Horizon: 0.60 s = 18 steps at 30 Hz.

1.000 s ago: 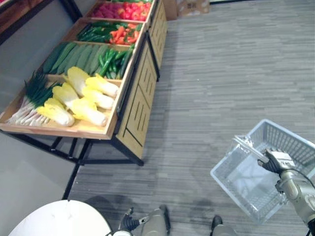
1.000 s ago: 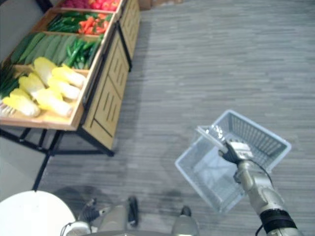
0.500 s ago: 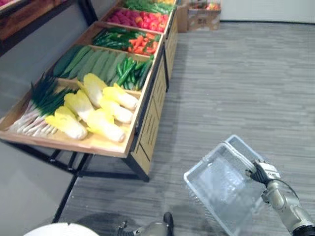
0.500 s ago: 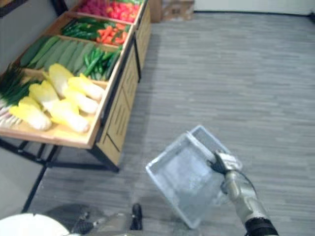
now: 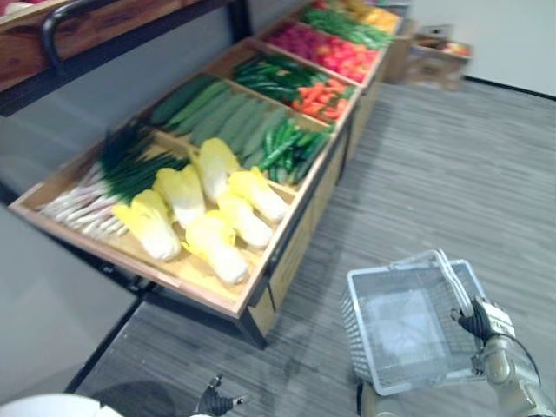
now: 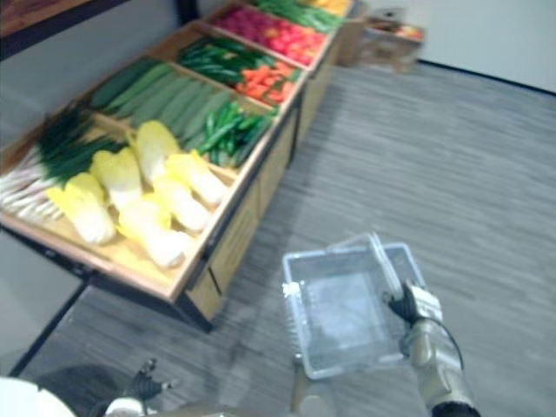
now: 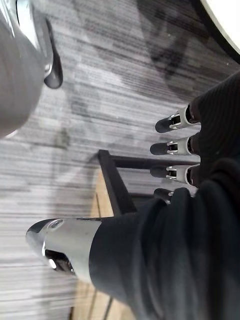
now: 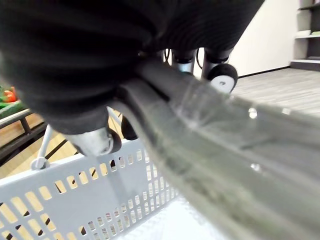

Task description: Pick vegetable in the basket

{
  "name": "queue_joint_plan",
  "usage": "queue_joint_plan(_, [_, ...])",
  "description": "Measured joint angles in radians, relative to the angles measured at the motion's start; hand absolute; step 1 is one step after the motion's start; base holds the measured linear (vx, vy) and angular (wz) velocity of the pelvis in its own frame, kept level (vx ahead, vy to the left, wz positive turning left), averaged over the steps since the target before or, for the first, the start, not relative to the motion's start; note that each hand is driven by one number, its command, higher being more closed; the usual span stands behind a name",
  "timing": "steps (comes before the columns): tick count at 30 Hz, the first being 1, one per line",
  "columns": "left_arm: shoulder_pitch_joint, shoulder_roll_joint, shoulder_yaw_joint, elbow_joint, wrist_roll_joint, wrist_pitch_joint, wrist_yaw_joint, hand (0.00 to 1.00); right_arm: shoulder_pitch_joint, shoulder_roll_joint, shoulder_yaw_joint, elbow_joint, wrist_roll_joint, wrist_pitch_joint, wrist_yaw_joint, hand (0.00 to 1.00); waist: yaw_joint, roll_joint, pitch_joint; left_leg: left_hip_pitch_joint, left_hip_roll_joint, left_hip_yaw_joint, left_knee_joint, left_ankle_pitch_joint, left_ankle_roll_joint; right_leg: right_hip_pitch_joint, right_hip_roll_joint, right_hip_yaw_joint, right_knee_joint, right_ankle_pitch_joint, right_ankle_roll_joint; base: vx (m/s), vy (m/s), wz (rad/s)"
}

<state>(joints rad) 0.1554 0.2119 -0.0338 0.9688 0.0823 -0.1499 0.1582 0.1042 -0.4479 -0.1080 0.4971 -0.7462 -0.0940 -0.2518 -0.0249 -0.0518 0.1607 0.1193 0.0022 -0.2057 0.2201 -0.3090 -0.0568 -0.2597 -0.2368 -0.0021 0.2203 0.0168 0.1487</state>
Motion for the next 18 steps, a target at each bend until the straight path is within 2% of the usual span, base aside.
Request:
queue_joint_plan(1, [-0.001,-0.017,0.010,0.002,0.000,0.000,0.006,0.00,-0.003,-0.005,-0.008,0.014,0.000,0.000,-0.001,1.00,0.002,0.019,-0.003,-0.006,0.022,-0.014,0.021,-0.008,-0.011,0.003,0.008,-0.031,0.029,0.007,0.003,0.43,-0.498,1.29])
queue_joint_plan(2, [0.007,-0.049,0.014,0.002,-0.001,-0.003,0.017,0.00,-0.020,-0.016,-0.019,0.040,0.000,0.003,0.000,1.00,0.007,0.065,-0.018,-0.057,0.067,-0.046,0.079,0.002,-0.029,0.006,0.037,-0.098,0.060,-0.022,-0.037,0.40,-0.448,1.15])
queue_joint_plan(3, [0.007,-0.072,0.014,0.008,-0.002,-0.002,0.019,0.00,-0.030,-0.030,-0.021,0.049,0.000,0.000,0.000,1.00,0.008,0.085,-0.027,-0.107,0.085,-0.059,0.140,0.038,-0.042,0.010,0.039,-0.159,0.089,-0.056,-0.065,0.37,-0.422,1.29])
queue_joint_plan(4, [0.007,-0.086,0.019,0.008,-0.002,-0.001,0.020,0.00,-0.033,-0.036,-0.026,0.057,0.000,-0.002,0.000,1.00,0.009,0.092,-0.025,-0.135,0.091,-0.054,0.181,0.086,-0.042,0.028,0.034,-0.201,0.105,-0.072,-0.088,0.40,-0.494,1.34])
queue_joint_plan(5, [0.007,-0.090,0.033,0.007,-0.002,-0.002,0.021,0.00,-0.021,-0.036,-0.039,0.062,0.001,-0.002,0.000,1.00,0.010,0.089,-0.022,-0.156,0.093,-0.047,0.220,0.146,-0.041,0.064,0.025,-0.246,0.103,-0.084,-0.106,0.34,-0.460,1.49])
queue_joint_plan(6, [0.008,-0.088,0.048,0.007,-0.002,-0.001,0.028,0.00,0.001,-0.037,-0.065,0.066,0.002,-0.002,-0.001,1.00,0.012,0.080,-0.018,-0.175,0.106,0.003,0.250,0.216,-0.037,0.133,0.010,-0.300,0.083,-0.093,-0.121,0.25,-0.346,1.34])
queue_joint_plan(7, [0.012,-0.088,0.050,0.007,-0.002,-0.001,0.031,0.00,0.013,-0.037,-0.081,0.068,0.002,-0.002,-0.001,1.00,0.013,0.077,-0.020,-0.176,0.121,0.049,0.255,0.219,-0.032,0.163,0.006,-0.321,0.073,-0.096,-0.125,0.21,-0.296,1.35])
queue_joint_plan(9, [0.029,-0.091,0.059,0.006,-0.002,0.002,0.034,0.00,0.044,-0.046,-0.137,0.069,0.004,-0.004,-0.023,1.00,0.010,0.076,-0.020,-0.200,0.172,0.237,0.233,0.231,-0.022,0.234,0.001,-0.397,0.033,-0.099,-0.129,0.15,-0.223,0.99])
queue_joint_plan(10, [0.033,-0.093,0.060,0.006,-0.002,0.002,0.034,0.00,0.045,-0.045,-0.151,0.069,0.004,-0.005,-0.028,1.00,0.011,0.076,-0.020,-0.204,0.178,0.273,0.218,0.243,-0.019,0.236,0.001,-0.408,0.025,-0.100,-0.131,0.08,-0.132,0.57])
queue_joint_plan(11, [0.041,-0.094,0.067,0.007,-0.002,0.006,0.034,0.00,0.047,-0.045,-0.170,0.069,0.005,-0.005,-0.029,1.00,0.010,0.077,-0.020,-0.214,0.187,0.331,0.174,0.299,-0.014,0.235,0.002,-0.425,0.015,-0.113,-0.123,0.05,-0.077,0.47])
queue_joint_plan(12, [0.045,-0.100,0.085,0.010,-0.002,0.008,0.035,0.00,0.060,-0.040,-0.196,0.071,0.005,-0.003,-0.029,1.00,0.002,0.078,-0.021,-0.221,0.187,0.342,0.123,0.352,-0.016,0.242,0.008,-0.449,-0.002,-0.135,-0.107,0.04,-0.050,0.50])
queue_joint_plan(14, [0.045,-0.102,0.099,0.012,-0.002,0.008,0.036,0.00,0.088,-0.036,-0.214,0.081,0.005,-0.002,-0.029,1.00,0.001,0.075,-0.022,-0.202,0.179,0.332,0.052,0.356,-0.020,0.245,0.011,-0.465,-0.019,-0.133,-0.104,0.00,0.015,0.52])
queue_joint_plan(18, [0.059,-0.128,0.168,0.021,-0.002,0.009,0.049,0.00,0.091,-0.036,-0.248,0.167,0.010,-0.002,-0.033,1.00,0.003,0.077,-0.026,-0.182,0.163,0.332,-0.079,0.383,-0.049,0.253,0.022,-0.483,-0.090,-0.105,-0.075,-0.05,0.074,0.28])
